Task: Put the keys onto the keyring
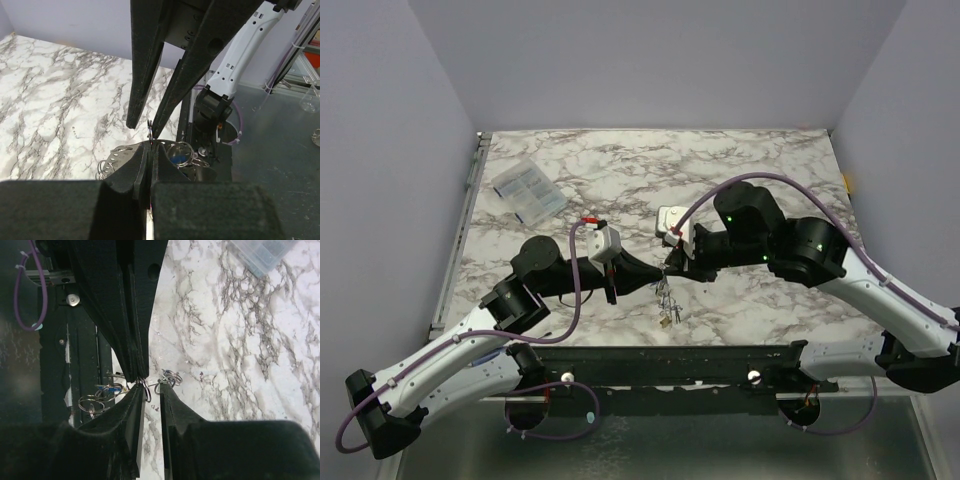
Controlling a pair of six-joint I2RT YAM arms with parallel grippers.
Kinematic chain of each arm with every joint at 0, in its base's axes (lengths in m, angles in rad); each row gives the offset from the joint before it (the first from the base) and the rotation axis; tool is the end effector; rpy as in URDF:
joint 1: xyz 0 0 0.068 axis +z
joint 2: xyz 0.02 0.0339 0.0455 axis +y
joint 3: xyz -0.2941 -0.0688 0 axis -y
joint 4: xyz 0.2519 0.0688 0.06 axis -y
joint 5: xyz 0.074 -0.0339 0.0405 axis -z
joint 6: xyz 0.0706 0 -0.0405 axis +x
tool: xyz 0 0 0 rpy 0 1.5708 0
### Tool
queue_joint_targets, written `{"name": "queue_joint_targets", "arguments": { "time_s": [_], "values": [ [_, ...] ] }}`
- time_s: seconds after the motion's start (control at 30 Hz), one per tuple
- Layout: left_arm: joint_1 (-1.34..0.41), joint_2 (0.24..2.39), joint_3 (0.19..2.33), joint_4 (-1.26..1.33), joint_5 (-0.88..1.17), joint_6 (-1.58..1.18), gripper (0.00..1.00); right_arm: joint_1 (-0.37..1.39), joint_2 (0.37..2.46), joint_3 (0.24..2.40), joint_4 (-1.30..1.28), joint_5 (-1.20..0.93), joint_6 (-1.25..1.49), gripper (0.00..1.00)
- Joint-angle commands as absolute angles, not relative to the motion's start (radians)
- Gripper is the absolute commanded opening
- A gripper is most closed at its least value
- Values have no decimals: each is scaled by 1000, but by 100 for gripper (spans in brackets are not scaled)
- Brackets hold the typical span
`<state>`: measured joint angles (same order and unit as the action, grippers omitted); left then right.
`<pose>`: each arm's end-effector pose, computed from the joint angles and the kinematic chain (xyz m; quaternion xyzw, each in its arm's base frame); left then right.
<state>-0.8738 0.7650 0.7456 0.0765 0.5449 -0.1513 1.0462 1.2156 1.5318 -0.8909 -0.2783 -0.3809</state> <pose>0.0971 -0.1730 0.3799 0.4167 0.5495 -0.5044 0.5196 0.1122 0.2326 0.4475 -0.6195 0.6144 0.2697 0.4074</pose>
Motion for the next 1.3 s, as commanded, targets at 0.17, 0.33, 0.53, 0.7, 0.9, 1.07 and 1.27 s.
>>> {"name": "queue_joint_targets", "arguments": {
  "time_s": [0.17,0.33,0.53,0.7,0.9,1.07,1.27],
  "values": [
    [-874,760,786,117,552,-150,0,1053,1235,1516,-927,-307,-385,6],
    [-874,756,782,117,547,-149,0,1052,1207,1476,-874,-324,-385,2],
    [-873,761,788,112,508,-155,0,1053,1110,1353,-704,-330,-352,1],
    [-874,746,796,95,467,-179,33,1052,1023,1234,-545,-304,-315,1],
    [-874,686,807,69,388,-189,58,1054,923,1138,-412,-275,-288,1],
    [-875,635,831,26,321,-204,62,1053,837,1062,-305,-251,-275,1],
    [-873,609,832,9,286,-266,63,1052,714,896,-36,-201,-184,1]
  ]
}}
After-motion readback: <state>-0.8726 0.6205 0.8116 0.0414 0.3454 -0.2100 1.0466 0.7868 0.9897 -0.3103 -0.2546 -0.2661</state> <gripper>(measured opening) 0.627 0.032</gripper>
